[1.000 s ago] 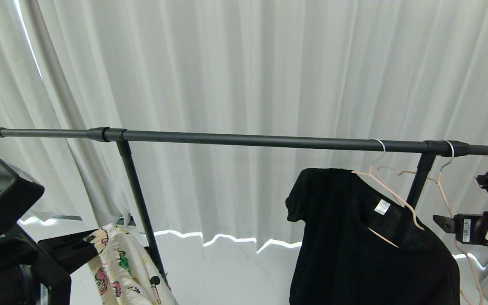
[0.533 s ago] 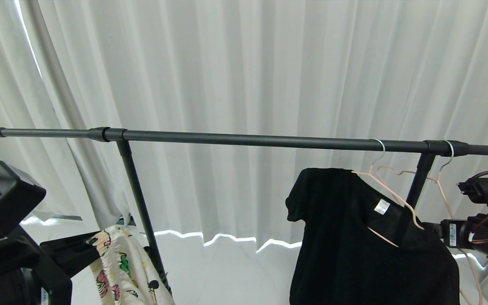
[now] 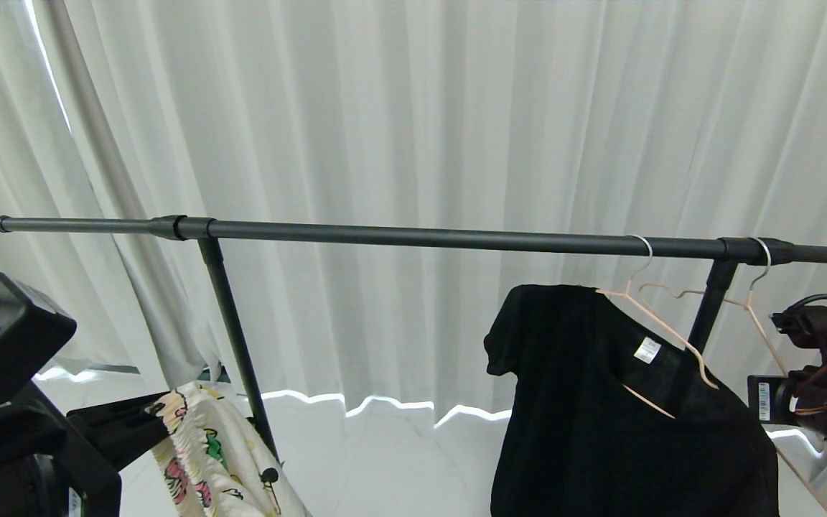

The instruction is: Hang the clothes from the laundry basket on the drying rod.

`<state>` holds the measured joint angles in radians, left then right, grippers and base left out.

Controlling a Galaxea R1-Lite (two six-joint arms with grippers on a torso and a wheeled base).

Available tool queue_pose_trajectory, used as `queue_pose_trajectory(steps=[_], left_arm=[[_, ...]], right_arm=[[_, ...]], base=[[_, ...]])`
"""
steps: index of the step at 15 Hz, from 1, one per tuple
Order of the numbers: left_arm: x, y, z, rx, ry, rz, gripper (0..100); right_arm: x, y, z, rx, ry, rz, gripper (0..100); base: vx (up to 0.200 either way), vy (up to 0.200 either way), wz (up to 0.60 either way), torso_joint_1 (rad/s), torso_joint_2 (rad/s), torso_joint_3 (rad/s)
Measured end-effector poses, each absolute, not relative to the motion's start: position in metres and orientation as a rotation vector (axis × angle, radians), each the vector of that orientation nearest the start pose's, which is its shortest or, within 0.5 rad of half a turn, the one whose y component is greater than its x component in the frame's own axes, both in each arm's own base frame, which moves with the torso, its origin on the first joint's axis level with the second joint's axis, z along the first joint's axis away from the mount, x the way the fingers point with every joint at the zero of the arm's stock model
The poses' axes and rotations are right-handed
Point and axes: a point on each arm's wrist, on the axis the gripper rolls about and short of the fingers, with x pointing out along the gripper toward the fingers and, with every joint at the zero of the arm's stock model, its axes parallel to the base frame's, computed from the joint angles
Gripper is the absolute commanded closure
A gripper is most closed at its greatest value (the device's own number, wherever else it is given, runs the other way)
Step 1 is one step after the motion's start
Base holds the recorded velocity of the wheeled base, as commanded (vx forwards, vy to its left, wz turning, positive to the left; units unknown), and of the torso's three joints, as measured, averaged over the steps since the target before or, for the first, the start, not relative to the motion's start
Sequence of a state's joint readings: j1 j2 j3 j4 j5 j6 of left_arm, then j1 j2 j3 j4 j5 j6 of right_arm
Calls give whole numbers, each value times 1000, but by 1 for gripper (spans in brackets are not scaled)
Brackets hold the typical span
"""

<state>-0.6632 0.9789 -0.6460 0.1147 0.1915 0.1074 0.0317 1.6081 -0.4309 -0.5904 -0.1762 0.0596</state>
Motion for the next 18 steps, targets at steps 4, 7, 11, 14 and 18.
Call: queue_pose_trajectory(steps=[4,7,11,14,18], left_arm=[[93,-67,219,291,386,-486,100],[93,-67,219,291,386,-486,100],[92,-68,219,295,385,-501,100],[90,-70,219,300,381,-523,100],[90,-71,219,321,376,-533,100]], right_arm=[[232,4,114,-4,568,-156,100],[229,4,118,-2,551,-155,100],[222,4,128,3,503,-151,100],[215,4,138,5,460,-147,100],[196,4,139,1,448,-146,100]], base=[[0,0,0,0,0,0],[0,0,0,0,0,0],[0,0,0,0,0,0],[0,0,0,0,0,0],[0,0,0,0,0,0]])
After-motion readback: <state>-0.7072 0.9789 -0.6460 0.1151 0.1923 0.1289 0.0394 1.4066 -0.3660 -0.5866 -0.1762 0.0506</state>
